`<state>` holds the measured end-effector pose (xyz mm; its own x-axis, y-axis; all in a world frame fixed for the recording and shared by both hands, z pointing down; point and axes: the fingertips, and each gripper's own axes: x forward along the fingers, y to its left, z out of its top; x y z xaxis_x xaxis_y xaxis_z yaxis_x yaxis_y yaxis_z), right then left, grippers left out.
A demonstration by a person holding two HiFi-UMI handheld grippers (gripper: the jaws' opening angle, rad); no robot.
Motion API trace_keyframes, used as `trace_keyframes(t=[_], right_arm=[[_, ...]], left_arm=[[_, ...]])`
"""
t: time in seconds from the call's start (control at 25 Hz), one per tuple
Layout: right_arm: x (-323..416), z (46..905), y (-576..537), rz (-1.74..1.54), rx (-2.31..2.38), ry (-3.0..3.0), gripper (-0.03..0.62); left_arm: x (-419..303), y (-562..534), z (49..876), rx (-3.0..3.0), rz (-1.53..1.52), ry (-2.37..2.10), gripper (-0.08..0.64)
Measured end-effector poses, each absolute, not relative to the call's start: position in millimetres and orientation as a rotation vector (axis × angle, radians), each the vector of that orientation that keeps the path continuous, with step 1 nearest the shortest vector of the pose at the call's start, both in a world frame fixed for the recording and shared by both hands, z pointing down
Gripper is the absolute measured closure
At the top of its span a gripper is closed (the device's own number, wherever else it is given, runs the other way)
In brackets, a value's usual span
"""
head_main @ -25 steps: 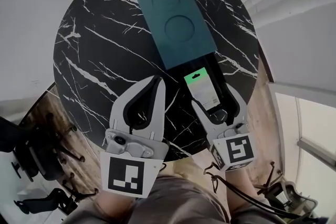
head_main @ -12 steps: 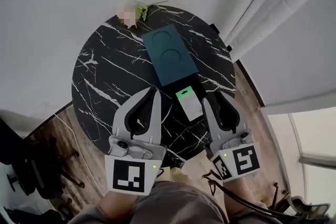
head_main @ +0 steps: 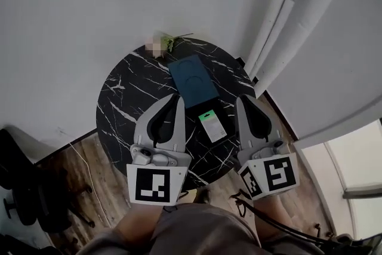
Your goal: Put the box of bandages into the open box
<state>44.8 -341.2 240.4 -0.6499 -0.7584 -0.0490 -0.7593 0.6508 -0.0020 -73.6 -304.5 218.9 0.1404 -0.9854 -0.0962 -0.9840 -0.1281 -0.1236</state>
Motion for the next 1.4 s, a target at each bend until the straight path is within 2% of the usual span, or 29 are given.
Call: trace_keyframes(t=[0.36,1.4], right_arm=[[58.2,214.1,-333.1,0.107,-1.288,2.784,0.566],[63.6,218.0,-334.5,0.093,-1.284,2.782,0.566]], left_arm=[[-62.0,-298.3,191.8,-2.198,0.015,1.926,0.56],[-51.4,-297.5,195.5,-2.225,-0.002,1.906,0.56]])
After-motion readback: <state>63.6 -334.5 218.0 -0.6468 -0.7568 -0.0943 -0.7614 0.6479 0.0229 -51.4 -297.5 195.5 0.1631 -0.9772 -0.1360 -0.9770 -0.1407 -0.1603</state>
